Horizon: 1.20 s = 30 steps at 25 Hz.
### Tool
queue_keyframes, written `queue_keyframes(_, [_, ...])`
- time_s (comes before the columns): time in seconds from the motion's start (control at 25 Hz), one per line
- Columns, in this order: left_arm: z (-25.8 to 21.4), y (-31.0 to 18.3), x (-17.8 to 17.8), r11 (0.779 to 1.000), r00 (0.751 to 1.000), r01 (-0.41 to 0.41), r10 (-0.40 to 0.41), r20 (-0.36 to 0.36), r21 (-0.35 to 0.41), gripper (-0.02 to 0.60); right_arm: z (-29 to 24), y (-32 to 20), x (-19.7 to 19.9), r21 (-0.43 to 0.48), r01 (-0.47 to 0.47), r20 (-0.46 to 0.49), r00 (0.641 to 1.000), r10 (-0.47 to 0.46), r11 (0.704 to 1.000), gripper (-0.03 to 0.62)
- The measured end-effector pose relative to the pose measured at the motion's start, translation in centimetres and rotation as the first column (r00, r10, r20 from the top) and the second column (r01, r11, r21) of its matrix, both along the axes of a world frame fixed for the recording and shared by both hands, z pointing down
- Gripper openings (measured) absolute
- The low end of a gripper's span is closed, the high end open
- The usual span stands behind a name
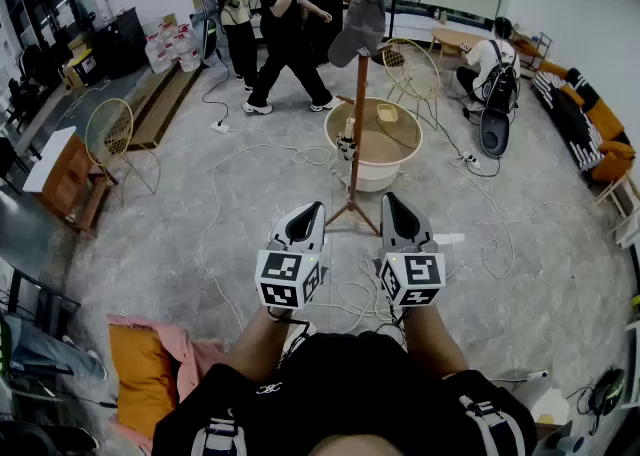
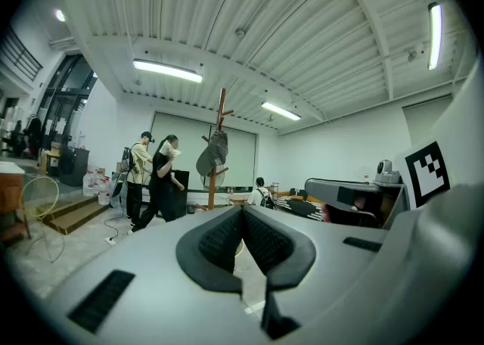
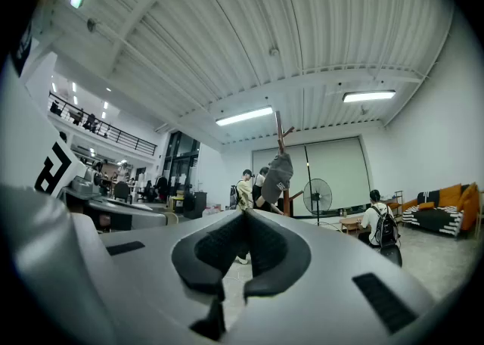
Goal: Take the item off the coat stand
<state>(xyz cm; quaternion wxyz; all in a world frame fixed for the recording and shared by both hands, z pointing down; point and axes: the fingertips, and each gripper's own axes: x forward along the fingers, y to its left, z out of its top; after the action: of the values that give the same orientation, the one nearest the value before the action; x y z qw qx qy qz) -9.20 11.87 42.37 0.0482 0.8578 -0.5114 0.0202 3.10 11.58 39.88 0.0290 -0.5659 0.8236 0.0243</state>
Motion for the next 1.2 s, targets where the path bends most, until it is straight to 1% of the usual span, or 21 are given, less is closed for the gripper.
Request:
queue_keyframes(0.32, [0.3,0.1,-0.2,1.0,1.0,0.001,-0.001,0.001,-0.003,0.015,-0.1,0.1,0.1,0.017,0.0,0.06,0.998,-0.001,1.0,0.015])
queue_keyframes(0.56, [0.5,-0.3,-0.4,1.0,1.0,-0.009,0.009,-0.005,-0.009,0.015,0.1,-0.2,-0.3,0.009,0.003,0.049,0.999,-0.003,1.0,0.015])
queue_keyframes(0.8, [0.1,-0.8,-1.7,1.0,1.0,-0.024,0.024,-0.007,-0.009,0.015,-0.6,-0.7,-1.7,0.0,-0.005,0.052,0.999,0.005,1.0,0.015])
queue_keyframes(1.0, [0.3,-1.3,-2.5,1.0,1.0,-0.022,0.022,-0.013,-0.019,0.015,-0.1,-1.1,-2.4,-0.019,-0.008,0.04,0.999,0.009,1.0,0.015])
queue_keyframes(1.2, [1.3,-3.7,-2.9,1.0,1.0,-0.021,0.021,-0.011,-0.017,0.015,0.8,-3.7,-2.5,-0.016,-0.016,0.044,0.999,0.017,1.0,0.015])
